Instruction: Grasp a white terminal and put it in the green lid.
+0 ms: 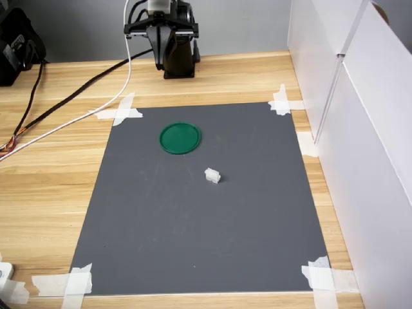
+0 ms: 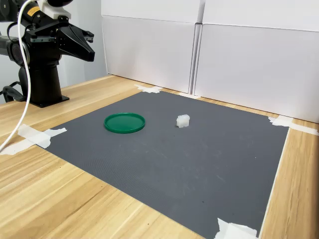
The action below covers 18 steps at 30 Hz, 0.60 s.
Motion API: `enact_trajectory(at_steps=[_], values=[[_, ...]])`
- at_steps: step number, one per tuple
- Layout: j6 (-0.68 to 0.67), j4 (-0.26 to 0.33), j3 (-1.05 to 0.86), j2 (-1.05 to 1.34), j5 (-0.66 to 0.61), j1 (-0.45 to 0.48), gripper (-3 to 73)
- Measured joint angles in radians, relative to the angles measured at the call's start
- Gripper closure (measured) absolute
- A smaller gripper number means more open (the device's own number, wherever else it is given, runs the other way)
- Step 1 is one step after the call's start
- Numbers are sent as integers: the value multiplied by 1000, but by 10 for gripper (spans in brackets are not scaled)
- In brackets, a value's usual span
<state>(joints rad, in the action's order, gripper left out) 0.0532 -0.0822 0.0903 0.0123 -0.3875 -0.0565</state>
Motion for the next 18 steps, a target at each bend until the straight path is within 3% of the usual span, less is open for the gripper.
enact_trajectory(at_steps=[7,18], values=[[0,89,111,-70,-74,0,716],[0,99,328,-404,-92,0,716]])
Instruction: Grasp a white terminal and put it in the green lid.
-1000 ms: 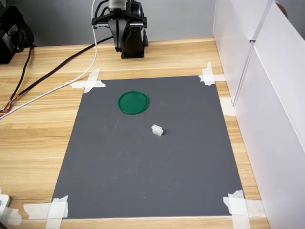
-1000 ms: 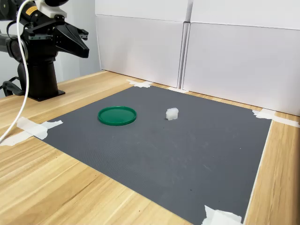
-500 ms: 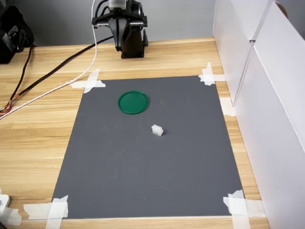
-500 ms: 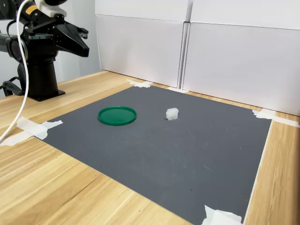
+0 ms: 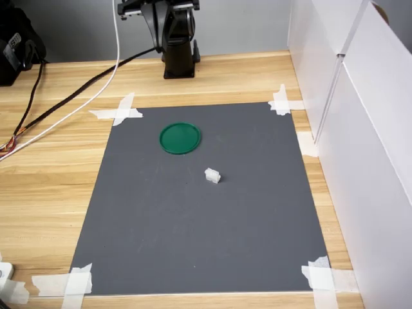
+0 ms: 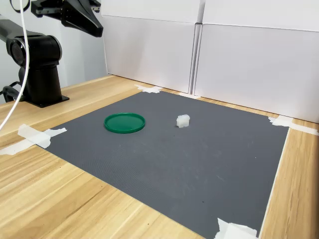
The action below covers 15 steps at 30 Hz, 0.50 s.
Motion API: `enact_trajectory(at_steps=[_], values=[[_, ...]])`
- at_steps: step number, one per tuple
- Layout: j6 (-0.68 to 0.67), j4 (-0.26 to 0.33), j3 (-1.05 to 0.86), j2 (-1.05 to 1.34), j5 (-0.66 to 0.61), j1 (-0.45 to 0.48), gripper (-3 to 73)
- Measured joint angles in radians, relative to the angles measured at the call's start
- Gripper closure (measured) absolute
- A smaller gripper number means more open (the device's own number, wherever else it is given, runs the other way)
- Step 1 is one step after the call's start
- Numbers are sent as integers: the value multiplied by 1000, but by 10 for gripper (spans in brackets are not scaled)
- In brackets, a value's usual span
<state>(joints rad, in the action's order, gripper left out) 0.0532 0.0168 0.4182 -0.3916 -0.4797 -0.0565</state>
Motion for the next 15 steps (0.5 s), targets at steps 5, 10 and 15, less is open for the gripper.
enact_trajectory(at_steps=[5,10,15], values=[[-12,0,98,-183,0,0,716],[-98,0,196,-339,0,0,716],[-172,4,298,-453,0,0,716]])
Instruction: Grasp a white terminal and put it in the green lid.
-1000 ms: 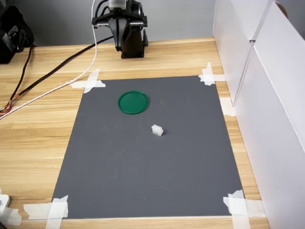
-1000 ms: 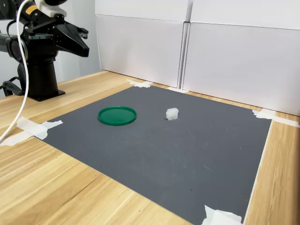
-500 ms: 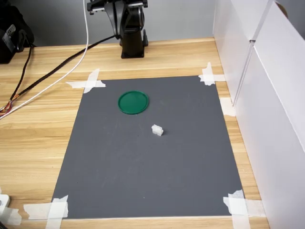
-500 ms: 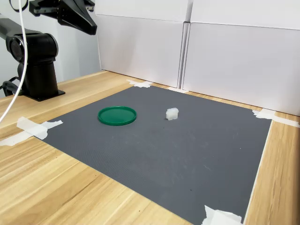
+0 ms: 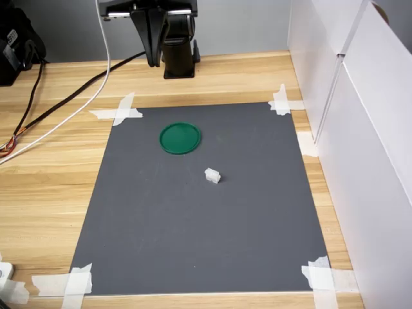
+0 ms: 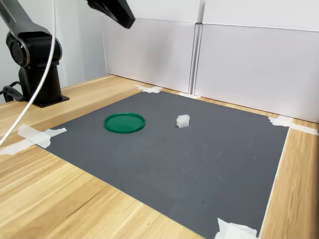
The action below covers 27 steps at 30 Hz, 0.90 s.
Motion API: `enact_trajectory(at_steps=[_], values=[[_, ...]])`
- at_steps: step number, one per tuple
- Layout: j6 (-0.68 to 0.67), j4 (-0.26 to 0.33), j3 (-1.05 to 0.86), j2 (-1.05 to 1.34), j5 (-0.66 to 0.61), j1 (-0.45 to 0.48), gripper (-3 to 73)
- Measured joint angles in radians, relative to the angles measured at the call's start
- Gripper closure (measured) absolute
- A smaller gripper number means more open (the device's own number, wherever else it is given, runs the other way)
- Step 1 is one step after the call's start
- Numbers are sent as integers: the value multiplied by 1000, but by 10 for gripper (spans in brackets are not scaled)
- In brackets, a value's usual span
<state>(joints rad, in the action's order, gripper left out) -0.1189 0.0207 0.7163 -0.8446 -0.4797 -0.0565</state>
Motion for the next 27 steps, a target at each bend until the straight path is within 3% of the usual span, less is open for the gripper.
enact_trajectory(at_steps=[6,19,27], values=[[-58,30,101,-106,-42,0,716],[-359,121,240,-319,-215,0,716],[-404,150,372,-420,-328,0,716]])
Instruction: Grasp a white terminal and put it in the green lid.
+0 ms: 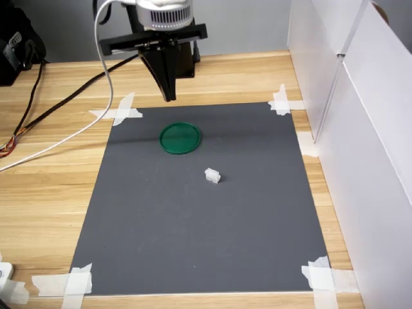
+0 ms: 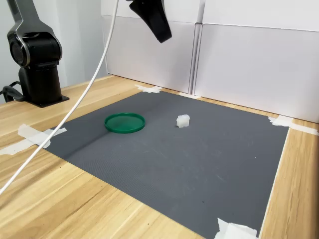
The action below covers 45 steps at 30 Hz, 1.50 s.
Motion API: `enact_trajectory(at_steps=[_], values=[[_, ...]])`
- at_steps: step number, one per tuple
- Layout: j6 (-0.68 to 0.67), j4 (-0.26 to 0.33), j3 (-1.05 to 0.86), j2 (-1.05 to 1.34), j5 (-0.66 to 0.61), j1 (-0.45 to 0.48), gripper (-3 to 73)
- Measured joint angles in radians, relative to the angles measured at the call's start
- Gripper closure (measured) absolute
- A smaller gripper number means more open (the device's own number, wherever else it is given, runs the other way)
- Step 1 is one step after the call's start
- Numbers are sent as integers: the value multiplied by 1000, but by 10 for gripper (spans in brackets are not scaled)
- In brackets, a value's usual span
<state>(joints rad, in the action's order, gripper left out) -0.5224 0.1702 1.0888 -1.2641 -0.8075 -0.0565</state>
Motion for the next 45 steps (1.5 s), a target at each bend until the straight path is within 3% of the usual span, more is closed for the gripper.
enact_trajectory(at_steps=[9,17,26,32,37,45], values=[[-53,38,96,-77,-99,-21,716],[-170,7,98,-119,-109,-162,716],[-177,-9,98,-129,-66,-173,716],[-178,-80,98,-175,-59,-175,697],[-183,-113,105,-215,-50,-175,586],[-202,-109,182,-247,-46,-175,214]])
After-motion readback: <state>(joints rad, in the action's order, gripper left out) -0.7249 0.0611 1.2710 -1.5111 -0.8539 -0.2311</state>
